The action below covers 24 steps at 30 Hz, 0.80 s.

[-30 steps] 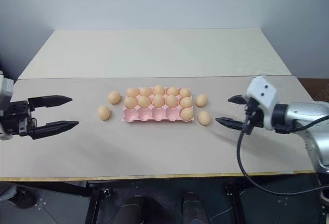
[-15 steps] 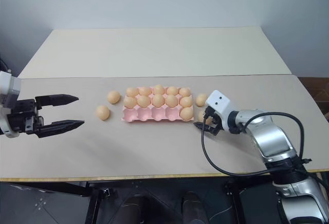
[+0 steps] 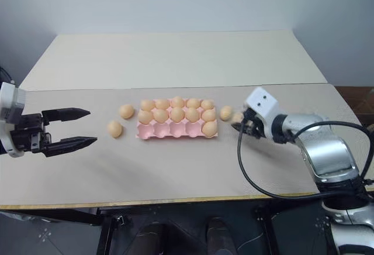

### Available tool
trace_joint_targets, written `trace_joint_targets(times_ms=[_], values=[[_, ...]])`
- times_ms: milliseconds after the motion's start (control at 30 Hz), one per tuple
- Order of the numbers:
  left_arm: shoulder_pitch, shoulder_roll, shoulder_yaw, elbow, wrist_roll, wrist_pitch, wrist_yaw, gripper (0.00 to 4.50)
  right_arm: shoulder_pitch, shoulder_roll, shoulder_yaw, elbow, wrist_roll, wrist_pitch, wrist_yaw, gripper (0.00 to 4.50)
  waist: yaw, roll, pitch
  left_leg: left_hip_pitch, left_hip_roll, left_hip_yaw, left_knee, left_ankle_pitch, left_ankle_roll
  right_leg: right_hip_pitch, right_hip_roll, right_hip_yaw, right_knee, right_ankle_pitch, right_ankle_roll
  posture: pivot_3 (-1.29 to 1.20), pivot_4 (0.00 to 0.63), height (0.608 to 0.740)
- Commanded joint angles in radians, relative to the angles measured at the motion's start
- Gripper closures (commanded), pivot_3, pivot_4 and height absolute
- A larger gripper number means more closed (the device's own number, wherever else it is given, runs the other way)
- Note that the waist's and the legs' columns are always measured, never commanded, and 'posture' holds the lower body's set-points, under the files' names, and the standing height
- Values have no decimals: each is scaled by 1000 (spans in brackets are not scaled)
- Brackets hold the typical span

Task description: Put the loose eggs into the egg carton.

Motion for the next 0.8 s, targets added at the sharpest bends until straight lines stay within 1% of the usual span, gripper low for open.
trace_joint_targets(times_ms=[33,133,267,367,433,467,600,633,733,800], values=[[-12,1,16,-9,-8,-18,2,0,-75,101,70,-30,16,18,-26,2452,-4,0,0,0,1,0,0,0,0,0,1,0,0,0,0,0,150,740],[-14,0,19,-17,-12,-13,9,0,-91,185,155,2,-34,-4,-58,2452,-3,0,0,-1,2,0,0,0,0,-1,2,0,-1,0,-1,0,150,740],[-5,0,34,-27,-16,-7,17,0,-119,255,211,100,-91,-44,-97,2452,8,0,0,-4,0,0,1,0,0,-3,0,0,-1,1,-1,0,150,740],[5,-1,42,-33,-15,-7,20,0,-135,290,227,151,-119,-61,-118,2452,12,0,0,-3,-1,0,1,0,0,-3,0,0,-1,1,0,0,150,740],[5,0,42,-31,-15,-8,21,0,-137,295,215,134,-107,-40,-109,1831,13,0,0,-3,0,0,1,0,0,-3,0,0,-1,1,0,0,150,740],[6,0,43,-30,-14,-9,21,0,-134,292,207,115,-99,-30,-103,1608,13,0,0,-3,0,0,1,0,0,-3,0,0,-1,1,0,0,150,740],[9,-2,43,-29,-13,-10,20,0,-115,254,166,14,-58,25,-79,130,13,0,0,-3,0,0,1,0,0,-3,0,0,-1,1,0,0,150,740],[10,-3,44,-29,-12,-11,21,0,-106,239,152,-18,-44,39,-72,27,13,0,0,-3,0,0,1,0,0,-3,0,0,-1,1,0,0,150,740],[15,-5,49,-31,-12,-12,22,0,-75,191,92,-114,6,95,-53,27,16,0,0,-3,0,0,1,0,0,-3,0,0,-1,1,0,0,150,740],[29,-5,65,-30,-5,-17,19,0,-36,130,11,-181,52,121,-23,27,16,0,0,-3,0,0,1,0,0,-2,0,0,-1,1,0,0,150,740]])
